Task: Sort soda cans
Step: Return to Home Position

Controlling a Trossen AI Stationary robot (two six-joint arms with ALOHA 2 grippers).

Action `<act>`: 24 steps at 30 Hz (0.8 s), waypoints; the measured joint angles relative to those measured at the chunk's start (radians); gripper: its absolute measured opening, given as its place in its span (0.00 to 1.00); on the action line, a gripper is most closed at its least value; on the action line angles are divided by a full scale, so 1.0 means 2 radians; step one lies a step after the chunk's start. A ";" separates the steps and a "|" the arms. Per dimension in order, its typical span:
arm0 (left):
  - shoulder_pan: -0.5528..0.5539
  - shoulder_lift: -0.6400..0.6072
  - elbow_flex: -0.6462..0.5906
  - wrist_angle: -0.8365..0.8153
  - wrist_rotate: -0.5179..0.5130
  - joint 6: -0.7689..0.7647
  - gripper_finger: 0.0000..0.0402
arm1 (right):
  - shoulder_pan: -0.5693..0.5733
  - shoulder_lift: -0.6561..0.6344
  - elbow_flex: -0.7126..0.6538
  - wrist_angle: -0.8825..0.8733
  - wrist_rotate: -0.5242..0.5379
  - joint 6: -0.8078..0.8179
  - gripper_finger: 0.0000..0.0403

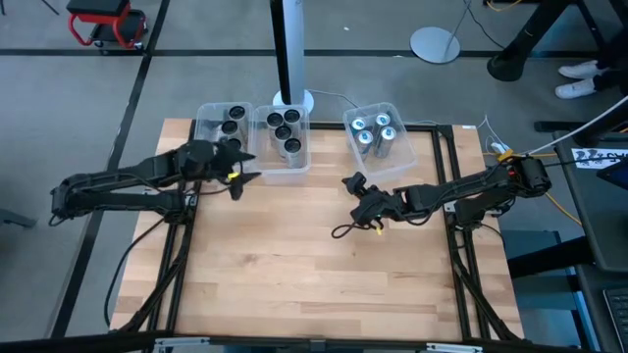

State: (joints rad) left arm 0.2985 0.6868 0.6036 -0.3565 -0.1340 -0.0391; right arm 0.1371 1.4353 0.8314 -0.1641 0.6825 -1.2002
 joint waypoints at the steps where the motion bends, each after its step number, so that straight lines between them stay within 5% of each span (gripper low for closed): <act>1: 0.000 0.000 -0.009 0.023 0.018 0.009 0.63 | 0.000 0.000 0.000 0.001 0.001 0.003 0.85; 6: 0.000 0.000 -0.049 0.108 0.078 0.033 0.52 | 0.000 -0.007 0.000 0.010 -0.032 -0.006 0.82; 10: 0.000 0.000 -0.083 0.164 0.121 0.050 0.39 | -0.004 -0.043 0.000 0.012 -0.065 -0.027 0.67; 18: 0.000 0.000 -0.143 0.244 0.188 0.063 0.16 | -0.070 -0.143 -0.040 0.038 -0.277 -0.055 0.26; 24: -0.005 -0.016 -0.178 0.274 0.193 0.063 0.06 | -0.121 -0.228 -0.141 0.141 -0.354 -0.061 0.08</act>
State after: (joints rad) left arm 0.2885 0.6552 0.2482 0.1909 0.2520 0.0862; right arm -0.1050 0.9798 0.5489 0.1188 -0.0250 -1.3214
